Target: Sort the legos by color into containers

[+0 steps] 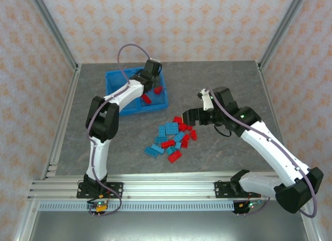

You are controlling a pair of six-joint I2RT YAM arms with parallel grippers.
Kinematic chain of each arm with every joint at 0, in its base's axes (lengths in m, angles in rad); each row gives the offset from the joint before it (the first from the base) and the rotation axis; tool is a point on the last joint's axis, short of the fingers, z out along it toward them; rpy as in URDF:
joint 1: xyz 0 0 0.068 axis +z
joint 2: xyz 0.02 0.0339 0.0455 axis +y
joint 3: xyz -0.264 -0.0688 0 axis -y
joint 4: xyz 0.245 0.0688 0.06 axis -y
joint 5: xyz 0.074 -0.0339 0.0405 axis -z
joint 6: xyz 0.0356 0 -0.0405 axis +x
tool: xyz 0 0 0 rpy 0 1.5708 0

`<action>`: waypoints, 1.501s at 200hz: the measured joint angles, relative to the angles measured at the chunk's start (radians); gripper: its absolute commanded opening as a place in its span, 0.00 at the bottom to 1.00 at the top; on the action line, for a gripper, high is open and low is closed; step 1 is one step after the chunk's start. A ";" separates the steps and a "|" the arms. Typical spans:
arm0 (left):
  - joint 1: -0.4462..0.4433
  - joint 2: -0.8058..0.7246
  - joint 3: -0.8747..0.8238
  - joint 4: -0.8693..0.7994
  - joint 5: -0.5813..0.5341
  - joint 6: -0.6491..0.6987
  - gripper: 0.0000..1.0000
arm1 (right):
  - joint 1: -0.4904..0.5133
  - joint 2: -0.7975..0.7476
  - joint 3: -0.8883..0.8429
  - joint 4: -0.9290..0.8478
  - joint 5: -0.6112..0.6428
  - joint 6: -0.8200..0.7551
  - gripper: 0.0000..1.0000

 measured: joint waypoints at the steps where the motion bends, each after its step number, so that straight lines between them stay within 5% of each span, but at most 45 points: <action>1: 0.000 0.001 0.000 0.000 0.000 0.000 0.48 | 0.000 0.000 0.000 0.000 0.000 0.000 0.96; 22: 0.003 0.013 -0.001 0.003 0.004 -0.023 0.62 | 0.000 -0.011 0.000 0.002 0.003 0.008 0.96; 62: 0.002 -0.101 -0.119 0.067 0.051 -0.056 0.69 | 0.000 0.017 0.000 0.018 0.023 0.033 0.94; 122: -0.006 -0.774 -0.509 0.144 0.238 -0.048 0.86 | 0.100 0.303 0.032 0.083 -0.009 0.073 0.84; 147: -0.054 -1.044 -0.549 0.061 0.312 0.068 0.99 | 0.213 0.470 0.101 0.101 -0.049 0.061 0.70; 197: -0.098 -1.421 -0.673 -0.427 0.600 0.500 1.00 | 0.352 0.731 0.248 0.098 -0.147 0.019 0.48; 219: -0.100 -1.548 -0.787 -0.610 0.646 0.663 1.00 | 0.394 0.791 0.305 0.077 -0.150 -0.005 0.41; 300: -0.100 -1.575 -0.923 -0.754 0.737 0.877 1.00 | 0.419 0.836 0.327 -0.006 0.005 -0.044 0.38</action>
